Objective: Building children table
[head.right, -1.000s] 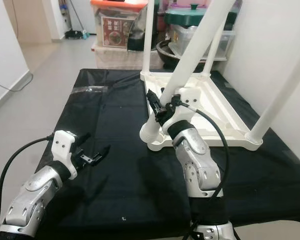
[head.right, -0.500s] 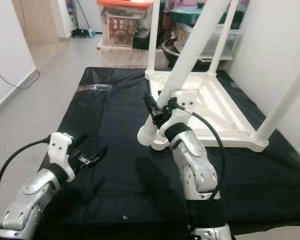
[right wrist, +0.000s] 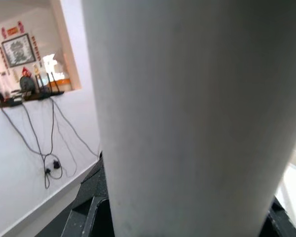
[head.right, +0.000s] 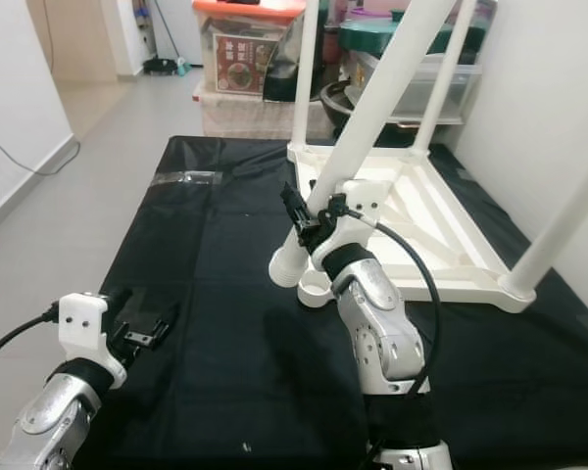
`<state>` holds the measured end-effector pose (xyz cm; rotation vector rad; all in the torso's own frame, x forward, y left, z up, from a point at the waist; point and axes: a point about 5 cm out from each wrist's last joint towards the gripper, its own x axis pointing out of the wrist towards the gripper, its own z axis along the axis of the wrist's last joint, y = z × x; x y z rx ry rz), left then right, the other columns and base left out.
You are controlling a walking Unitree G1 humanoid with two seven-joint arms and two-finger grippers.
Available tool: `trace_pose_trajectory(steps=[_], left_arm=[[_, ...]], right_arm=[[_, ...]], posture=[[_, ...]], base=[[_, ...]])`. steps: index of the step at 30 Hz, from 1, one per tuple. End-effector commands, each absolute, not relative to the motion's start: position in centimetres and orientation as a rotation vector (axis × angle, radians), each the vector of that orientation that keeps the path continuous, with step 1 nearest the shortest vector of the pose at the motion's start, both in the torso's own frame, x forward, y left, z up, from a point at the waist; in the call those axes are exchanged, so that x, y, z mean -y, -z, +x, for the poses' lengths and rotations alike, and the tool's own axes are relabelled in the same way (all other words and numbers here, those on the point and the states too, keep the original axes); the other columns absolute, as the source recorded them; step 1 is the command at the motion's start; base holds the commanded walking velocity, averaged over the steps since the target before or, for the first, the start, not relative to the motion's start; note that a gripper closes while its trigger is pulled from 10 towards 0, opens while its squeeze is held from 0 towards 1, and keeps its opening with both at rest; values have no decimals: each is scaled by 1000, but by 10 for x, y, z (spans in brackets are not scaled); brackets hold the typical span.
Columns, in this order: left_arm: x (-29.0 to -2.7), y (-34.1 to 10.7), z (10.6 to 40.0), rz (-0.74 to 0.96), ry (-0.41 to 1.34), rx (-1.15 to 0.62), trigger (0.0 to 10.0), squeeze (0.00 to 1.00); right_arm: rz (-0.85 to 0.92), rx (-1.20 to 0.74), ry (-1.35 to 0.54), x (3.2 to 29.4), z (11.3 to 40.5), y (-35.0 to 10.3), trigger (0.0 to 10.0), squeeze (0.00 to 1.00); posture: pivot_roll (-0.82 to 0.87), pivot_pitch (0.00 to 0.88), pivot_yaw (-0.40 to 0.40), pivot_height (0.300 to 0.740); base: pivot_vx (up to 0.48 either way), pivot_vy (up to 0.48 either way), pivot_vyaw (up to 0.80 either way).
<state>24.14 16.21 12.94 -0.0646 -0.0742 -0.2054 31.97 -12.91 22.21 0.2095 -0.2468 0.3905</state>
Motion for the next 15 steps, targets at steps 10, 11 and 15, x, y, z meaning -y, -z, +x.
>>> trace_pose_trajectory(steps=[10,11,15], left_arm=[[-167,-128,228,-54,173,60,10000,0],[-167,-129,227,-55,163,62,10000,0],[-167,-129,228,-51,150,60,10000,0]], right_arm=[[185,272,-381,135,320,-227,0,0],[186,273,-381,135,320,-227,0,0],[188,279,-391,133,322,-229,0,0]], posture=[[189,0,-76,740],[192,0,-78,740],[190,0,-82,740]], base=[[220,0,0],[0,0,0],[0,0,0]])
